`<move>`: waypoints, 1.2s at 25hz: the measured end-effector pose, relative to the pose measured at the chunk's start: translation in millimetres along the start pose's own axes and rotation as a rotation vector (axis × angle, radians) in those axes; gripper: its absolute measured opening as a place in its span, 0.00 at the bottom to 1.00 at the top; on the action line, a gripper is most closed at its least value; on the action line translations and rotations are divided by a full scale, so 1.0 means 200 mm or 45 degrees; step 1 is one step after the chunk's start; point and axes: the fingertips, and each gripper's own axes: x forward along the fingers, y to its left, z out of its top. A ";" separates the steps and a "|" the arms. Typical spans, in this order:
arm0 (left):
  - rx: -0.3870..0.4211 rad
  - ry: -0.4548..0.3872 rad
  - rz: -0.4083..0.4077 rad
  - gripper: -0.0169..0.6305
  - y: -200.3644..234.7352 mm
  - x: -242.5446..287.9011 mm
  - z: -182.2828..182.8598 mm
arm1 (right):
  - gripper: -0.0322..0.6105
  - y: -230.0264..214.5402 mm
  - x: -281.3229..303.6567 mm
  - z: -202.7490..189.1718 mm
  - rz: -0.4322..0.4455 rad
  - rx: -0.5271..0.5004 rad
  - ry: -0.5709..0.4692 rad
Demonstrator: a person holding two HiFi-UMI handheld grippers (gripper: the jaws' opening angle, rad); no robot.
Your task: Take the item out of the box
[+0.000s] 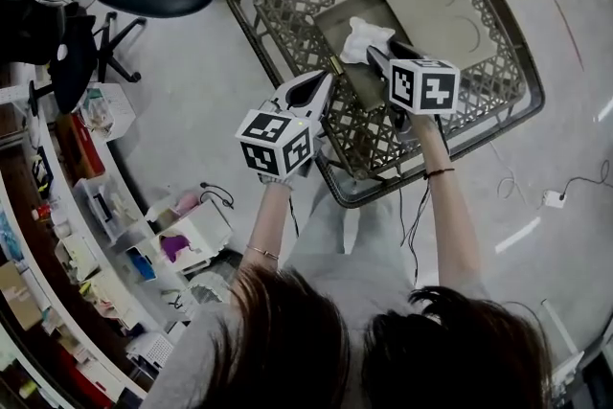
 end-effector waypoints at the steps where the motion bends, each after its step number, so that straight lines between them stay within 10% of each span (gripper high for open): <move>1: -0.002 0.001 -0.001 0.05 0.00 0.00 0.00 | 0.38 0.00 0.01 0.00 -0.011 0.001 0.007; 16: -0.047 0.019 0.003 0.05 0.05 0.05 -0.04 | 0.37 -0.13 0.17 -0.08 -0.279 0.087 0.305; 30: -0.062 0.022 0.015 0.05 0.10 0.05 -0.03 | 0.22 -0.11 0.21 -0.10 -0.221 0.126 0.353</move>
